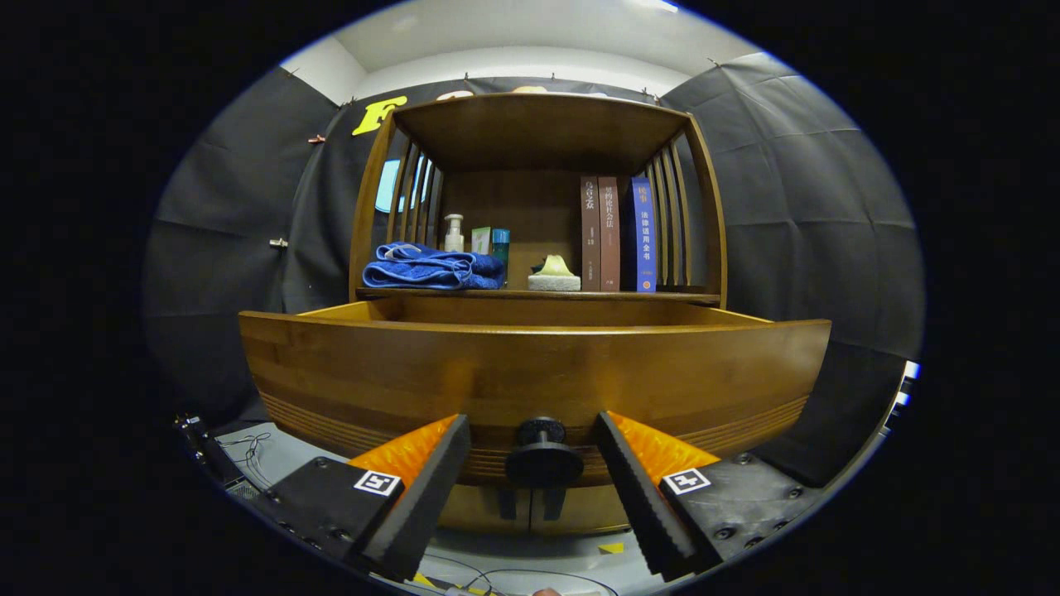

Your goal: Pull open the drawer, take out the items inside it, and place them on the countertop above the cabinet.

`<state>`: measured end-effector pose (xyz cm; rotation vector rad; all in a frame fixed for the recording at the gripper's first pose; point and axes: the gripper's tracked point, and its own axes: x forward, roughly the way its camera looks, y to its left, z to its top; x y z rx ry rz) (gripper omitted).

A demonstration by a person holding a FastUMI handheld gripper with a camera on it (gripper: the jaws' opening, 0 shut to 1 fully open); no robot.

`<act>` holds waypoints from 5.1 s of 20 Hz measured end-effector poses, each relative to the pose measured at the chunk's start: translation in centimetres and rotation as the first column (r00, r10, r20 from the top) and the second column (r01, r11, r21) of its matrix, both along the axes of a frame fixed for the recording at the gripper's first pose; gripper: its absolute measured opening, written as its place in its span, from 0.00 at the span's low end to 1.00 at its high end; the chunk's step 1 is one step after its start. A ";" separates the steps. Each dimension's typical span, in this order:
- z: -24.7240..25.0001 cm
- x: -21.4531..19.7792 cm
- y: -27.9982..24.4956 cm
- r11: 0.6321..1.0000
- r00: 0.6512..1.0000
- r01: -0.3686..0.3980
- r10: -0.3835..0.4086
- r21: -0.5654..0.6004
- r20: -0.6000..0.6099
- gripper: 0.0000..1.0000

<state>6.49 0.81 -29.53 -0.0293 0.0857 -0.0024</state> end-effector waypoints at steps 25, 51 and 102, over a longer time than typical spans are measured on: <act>0.2 11.5 0.0 1.000 1.000 0.008 -0.008 0.001 -0.008 0.99; -0.8 18.2 -0.8 1.000 0.995 0.031 -0.031 0.004 -0.092 0.99; 34.0 3.7 -0.3 0.993 0.998 -0.062 0.062 0.097 0.007 0.99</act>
